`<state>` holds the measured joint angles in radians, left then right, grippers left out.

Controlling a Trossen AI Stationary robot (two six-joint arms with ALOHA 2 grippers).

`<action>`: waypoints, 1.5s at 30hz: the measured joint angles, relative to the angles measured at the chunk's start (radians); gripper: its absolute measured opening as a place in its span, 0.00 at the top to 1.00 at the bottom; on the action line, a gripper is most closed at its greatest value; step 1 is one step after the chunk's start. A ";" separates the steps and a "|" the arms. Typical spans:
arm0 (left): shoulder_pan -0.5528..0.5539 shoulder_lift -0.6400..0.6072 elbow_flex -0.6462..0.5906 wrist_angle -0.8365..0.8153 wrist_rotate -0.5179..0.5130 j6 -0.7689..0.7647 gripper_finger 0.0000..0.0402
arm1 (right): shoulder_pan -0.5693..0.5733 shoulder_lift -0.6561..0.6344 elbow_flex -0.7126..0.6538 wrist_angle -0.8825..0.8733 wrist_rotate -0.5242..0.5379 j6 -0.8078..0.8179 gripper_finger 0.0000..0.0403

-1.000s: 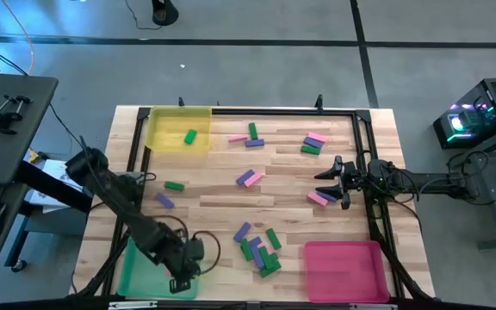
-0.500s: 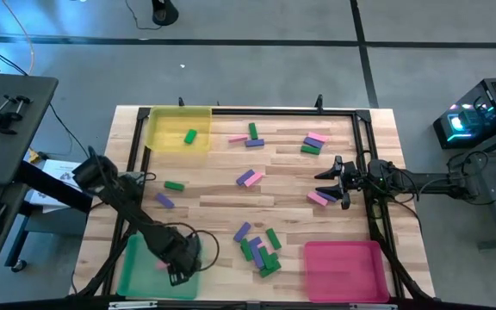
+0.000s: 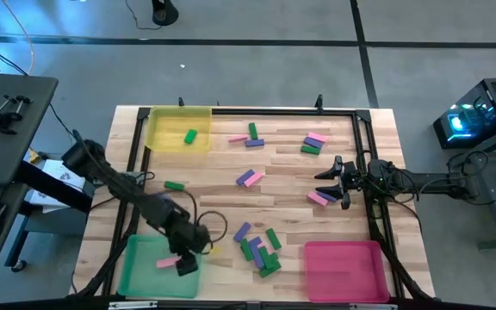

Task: Sort blocks
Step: Put the violet block into the pink bin

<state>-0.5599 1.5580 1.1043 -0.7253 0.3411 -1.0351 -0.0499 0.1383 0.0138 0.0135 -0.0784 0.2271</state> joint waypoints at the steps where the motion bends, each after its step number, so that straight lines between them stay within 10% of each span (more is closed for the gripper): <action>1: 0.012 -0.010 0.014 0.011 -0.056 0.006 0.41 | 0.000 0.000 0.000 0.000 0.000 0.000 0.51; 7: 0.106 -0.031 0.028 0.197 -0.438 0.130 0.41 | 0.000 0.000 0.000 0.000 0.000 0.000 0.51; 14: 0.243 0.071 0.028 0.227 -0.610 0.218 0.41 | 0.000 0.000 0.000 0.000 0.000 0.000 0.51; 31: 0.305 0.432 0.231 0.151 -0.506 0.217 0.41 | 0.000 0.000 0.000 0.000 0.000 0.000 0.51; 45: 0.249 0.459 0.272 0.055 -0.475 0.103 0.41 | 0.000 0.000 0.000 0.000 0.000 0.000 0.51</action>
<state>-0.3106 2.0167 1.3768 -0.6701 -0.1341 -0.9326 -0.0499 0.1383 0.0137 0.0135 -0.0784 0.2269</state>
